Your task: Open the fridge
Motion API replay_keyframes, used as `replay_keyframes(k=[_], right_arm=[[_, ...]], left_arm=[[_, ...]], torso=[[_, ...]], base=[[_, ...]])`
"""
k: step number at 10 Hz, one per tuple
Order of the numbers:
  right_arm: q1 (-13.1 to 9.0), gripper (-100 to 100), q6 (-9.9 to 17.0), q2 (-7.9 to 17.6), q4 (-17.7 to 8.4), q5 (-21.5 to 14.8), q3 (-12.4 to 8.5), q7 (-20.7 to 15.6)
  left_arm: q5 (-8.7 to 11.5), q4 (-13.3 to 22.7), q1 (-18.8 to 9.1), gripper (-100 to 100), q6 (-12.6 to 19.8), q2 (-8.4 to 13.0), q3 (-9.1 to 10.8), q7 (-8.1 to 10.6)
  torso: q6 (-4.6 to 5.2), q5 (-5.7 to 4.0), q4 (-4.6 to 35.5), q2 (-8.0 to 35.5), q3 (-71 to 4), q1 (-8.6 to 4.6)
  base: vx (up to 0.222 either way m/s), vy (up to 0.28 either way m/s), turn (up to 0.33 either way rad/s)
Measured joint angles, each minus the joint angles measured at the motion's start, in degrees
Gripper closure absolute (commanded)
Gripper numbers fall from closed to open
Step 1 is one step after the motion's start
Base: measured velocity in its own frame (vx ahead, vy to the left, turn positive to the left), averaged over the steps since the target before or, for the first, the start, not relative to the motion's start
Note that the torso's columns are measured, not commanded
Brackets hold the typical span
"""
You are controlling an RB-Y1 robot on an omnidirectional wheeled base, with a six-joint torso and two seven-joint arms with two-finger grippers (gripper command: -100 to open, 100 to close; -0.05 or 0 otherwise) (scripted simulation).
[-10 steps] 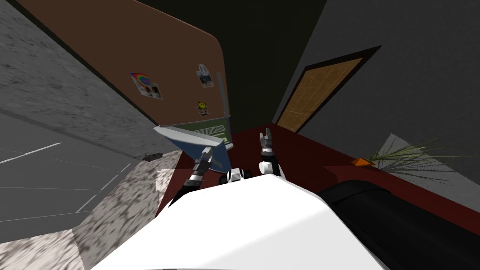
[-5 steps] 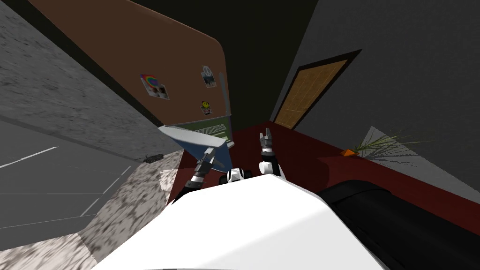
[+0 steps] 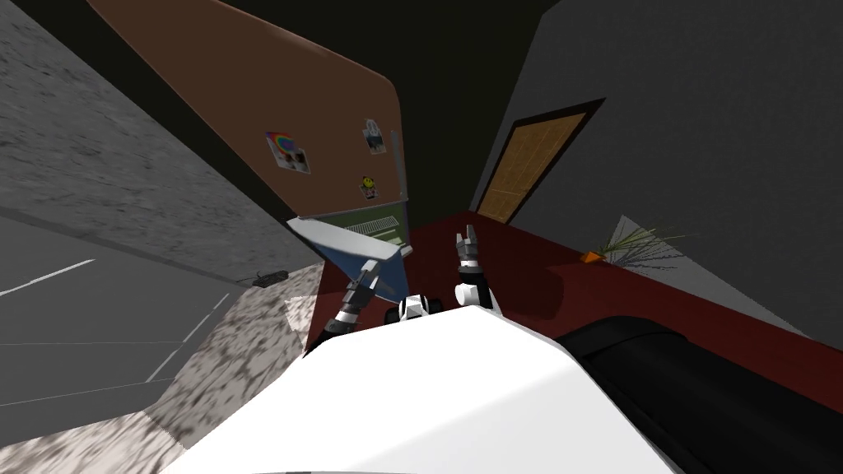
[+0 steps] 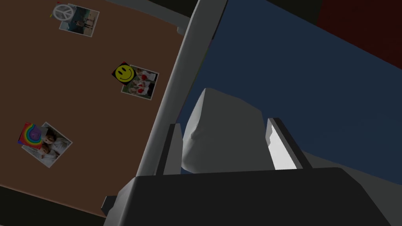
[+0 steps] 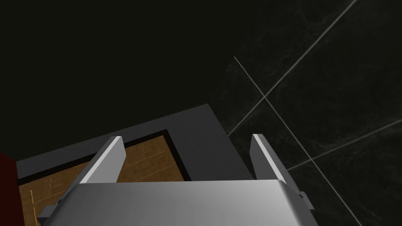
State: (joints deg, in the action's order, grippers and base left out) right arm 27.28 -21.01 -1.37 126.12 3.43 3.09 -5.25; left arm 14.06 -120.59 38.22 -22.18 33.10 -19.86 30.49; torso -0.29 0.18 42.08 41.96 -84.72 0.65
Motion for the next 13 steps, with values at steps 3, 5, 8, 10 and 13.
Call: replay_keyframes(k=[3,5,8,10,13], right_arm=[[0.00,0,0.00,0.01,0.00,0.00,0.00,0.00],[0.00,0,0.00,0.01,0.00,0.00,-0.01,0.00],[0.02,0,0.00,0.02,0.00,0.00,-0.02,0.00],[0.01,0,0.00,-0.02,0.00,0.00,0.02,0.00],[0.02,0,0.00,-0.02,0.00,0.00,0.02,0.00]], left_arm=[[-0.34,-0.07,-0.11,100,-1.33,1.71,-0.95,0.52],[-0.62,-0.40,0.08,100,-1.59,2.60,-1.74,0.68],[-0.85,-0.32,0.86,-100,-1.73,4.30,-2.85,1.18],[0.20,-2.66,1.67,-100,0.10,4.72,-0.59,1.67],[1.85,-6.32,2.30,-100,3.66,5.19,2.75,2.49]], torso=[[0.03,0.09,-0.06,0.36,0.26,-0.01],[0.11,0.08,-0.05,0.35,0.28,-0.15],[0.29,-0.17,0.15,0.15,0.04,-0.66],[0.30,-0.40,0.19,0.29,0.12,-1.37],[0.29,-0.15,0.20,0.32,0.14,-0.53]], base=[[-0.139,0.158,-0.090],[-0.114,0.197,-0.029],[-0.063,0.200,-0.066],[-0.043,-0.045,-0.091],[-0.028,-0.045,-0.068]])
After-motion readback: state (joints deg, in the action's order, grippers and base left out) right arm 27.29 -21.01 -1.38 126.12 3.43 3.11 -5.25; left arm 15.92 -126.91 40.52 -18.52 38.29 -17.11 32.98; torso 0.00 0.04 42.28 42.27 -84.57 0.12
